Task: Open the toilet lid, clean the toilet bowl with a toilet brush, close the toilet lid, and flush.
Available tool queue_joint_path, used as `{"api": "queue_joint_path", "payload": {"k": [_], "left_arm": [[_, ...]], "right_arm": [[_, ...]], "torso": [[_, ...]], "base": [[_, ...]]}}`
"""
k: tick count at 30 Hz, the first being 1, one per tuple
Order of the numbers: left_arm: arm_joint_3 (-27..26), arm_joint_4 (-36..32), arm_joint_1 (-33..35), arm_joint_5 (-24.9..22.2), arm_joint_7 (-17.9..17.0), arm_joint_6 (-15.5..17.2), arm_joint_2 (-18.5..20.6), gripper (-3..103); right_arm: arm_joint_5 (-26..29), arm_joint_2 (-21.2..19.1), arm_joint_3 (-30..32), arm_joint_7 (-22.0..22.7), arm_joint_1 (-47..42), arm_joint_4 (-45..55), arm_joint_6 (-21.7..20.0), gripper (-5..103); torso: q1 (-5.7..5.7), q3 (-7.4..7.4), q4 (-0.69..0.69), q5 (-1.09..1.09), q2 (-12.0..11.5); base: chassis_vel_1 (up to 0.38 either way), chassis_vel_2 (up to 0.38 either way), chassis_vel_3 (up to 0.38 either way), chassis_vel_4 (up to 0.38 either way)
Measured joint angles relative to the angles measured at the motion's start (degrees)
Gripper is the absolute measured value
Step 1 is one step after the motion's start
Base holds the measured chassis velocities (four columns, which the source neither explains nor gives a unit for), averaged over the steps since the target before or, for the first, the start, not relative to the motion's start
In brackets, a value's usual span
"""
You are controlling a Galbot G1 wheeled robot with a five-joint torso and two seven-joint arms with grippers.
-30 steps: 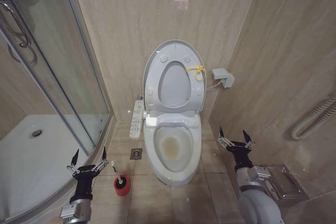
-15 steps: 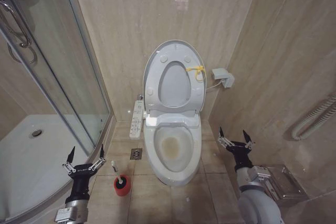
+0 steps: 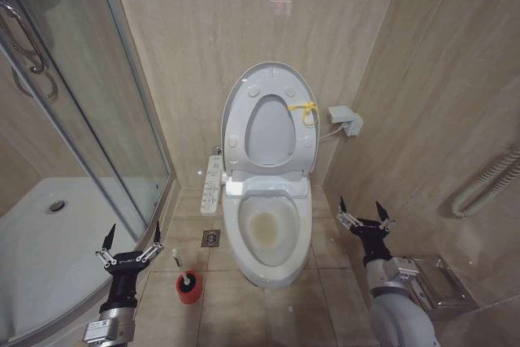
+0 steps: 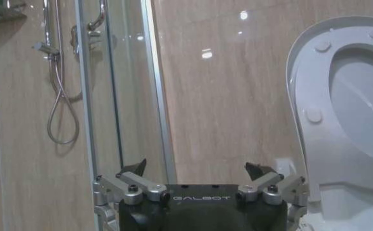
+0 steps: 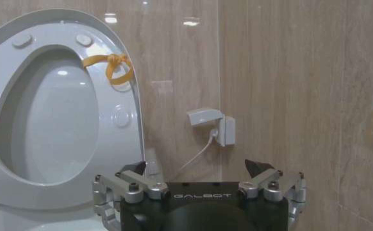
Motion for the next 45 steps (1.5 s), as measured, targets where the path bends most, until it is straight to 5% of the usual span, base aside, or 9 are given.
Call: {"api": "queue_joint_path", "payload": {"k": [45], "left_arm": [[0.07, 0.22, -0.07, 0.13, 0.01, 0.06, -0.03, 100]], "right_arm": [[0.00, 0.00, 0.00, 0.00, 0.00, 0.00, 0.00, 100]], "torso": [[0.00, 0.00, 0.00, 0.00, 0.00]], "base": [[0.000, 0.000, 0.000, 0.000]]}}
